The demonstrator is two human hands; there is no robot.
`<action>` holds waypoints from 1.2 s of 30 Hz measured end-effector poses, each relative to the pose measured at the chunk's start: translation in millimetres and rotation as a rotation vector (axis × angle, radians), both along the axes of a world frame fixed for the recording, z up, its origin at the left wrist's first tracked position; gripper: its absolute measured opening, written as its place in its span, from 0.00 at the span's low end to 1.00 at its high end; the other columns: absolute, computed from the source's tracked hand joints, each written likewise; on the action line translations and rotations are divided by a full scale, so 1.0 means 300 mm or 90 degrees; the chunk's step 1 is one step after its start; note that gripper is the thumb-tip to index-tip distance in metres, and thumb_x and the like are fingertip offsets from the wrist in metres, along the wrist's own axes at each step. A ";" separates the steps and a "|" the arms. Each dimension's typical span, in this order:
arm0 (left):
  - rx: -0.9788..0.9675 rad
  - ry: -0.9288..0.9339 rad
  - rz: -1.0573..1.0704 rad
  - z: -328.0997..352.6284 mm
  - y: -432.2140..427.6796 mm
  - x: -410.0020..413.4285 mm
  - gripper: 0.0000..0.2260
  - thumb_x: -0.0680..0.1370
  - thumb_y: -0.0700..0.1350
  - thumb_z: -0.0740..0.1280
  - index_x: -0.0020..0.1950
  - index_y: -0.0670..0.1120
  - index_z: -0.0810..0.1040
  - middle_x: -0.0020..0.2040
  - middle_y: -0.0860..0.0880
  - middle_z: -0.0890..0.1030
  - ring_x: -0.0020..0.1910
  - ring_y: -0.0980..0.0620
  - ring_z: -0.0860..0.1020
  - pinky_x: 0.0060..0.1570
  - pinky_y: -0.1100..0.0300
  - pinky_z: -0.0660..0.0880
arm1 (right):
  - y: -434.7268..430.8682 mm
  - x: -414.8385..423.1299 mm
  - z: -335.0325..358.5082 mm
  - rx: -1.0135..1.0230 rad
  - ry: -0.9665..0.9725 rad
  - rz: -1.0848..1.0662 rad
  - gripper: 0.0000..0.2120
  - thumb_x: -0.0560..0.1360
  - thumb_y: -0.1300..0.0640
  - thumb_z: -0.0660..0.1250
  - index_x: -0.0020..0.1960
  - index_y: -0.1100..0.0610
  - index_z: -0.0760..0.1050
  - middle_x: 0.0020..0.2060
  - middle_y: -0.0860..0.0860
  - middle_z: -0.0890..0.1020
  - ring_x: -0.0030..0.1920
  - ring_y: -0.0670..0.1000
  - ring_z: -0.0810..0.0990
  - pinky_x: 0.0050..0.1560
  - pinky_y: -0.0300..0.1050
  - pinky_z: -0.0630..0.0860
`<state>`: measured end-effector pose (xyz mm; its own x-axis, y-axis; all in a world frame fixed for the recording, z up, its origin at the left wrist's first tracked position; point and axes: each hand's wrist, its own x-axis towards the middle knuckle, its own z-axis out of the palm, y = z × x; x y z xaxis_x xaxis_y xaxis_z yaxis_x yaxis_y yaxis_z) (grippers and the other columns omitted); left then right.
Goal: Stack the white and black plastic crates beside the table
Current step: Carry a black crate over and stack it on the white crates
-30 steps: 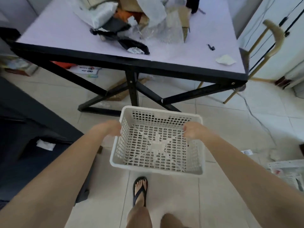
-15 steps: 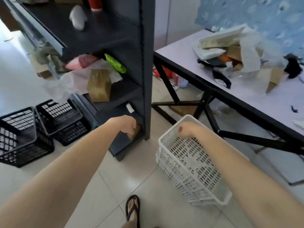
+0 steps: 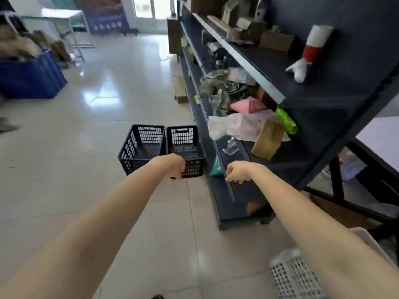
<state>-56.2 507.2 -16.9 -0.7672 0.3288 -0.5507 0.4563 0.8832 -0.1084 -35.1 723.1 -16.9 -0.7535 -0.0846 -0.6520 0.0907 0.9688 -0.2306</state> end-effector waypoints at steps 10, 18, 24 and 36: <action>0.008 0.006 0.173 -0.008 -0.808 -0.266 0.16 0.79 0.46 0.62 0.64 0.39 0.77 0.63 0.43 0.78 0.61 0.43 0.77 0.61 0.54 0.73 | -0.828 -0.467 -0.012 -0.012 0.054 0.166 0.16 0.78 0.54 0.63 0.64 0.58 0.71 0.53 0.52 0.75 0.47 0.54 0.78 0.37 0.41 0.76; 0.042 0.000 0.280 -0.006 -1.226 -0.645 0.18 0.81 0.45 0.60 0.68 0.39 0.72 0.67 0.42 0.75 0.62 0.43 0.74 0.63 0.53 0.71 | -1.229 -0.951 -0.070 0.040 0.064 0.245 0.19 0.78 0.53 0.62 0.66 0.59 0.70 0.61 0.56 0.76 0.46 0.53 0.77 0.48 0.46 0.73; 0.070 0.013 0.342 -0.005 -1.505 -0.980 0.17 0.80 0.46 0.61 0.67 0.41 0.74 0.66 0.42 0.75 0.65 0.42 0.74 0.62 0.52 0.71 | -1.467 -1.341 -0.094 0.057 0.057 0.262 0.19 0.79 0.52 0.61 0.68 0.58 0.69 0.63 0.55 0.76 0.53 0.54 0.76 0.51 0.44 0.71; 0.098 -0.022 0.314 -0.114 -2.084 -1.666 0.19 0.80 0.46 0.61 0.70 0.42 0.71 0.68 0.43 0.73 0.67 0.42 0.72 0.65 0.51 0.70 | -1.996 -1.932 -0.209 0.054 0.047 0.185 0.22 0.78 0.52 0.62 0.70 0.58 0.67 0.68 0.55 0.71 0.65 0.57 0.72 0.61 0.48 0.70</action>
<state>-556.0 -118.0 -51.1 -0.8337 0.0117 -0.5522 -0.0173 0.9987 0.0473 -614.8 124.2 -79.6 -0.7511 -0.2505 -0.6108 -0.2066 0.9679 -0.1430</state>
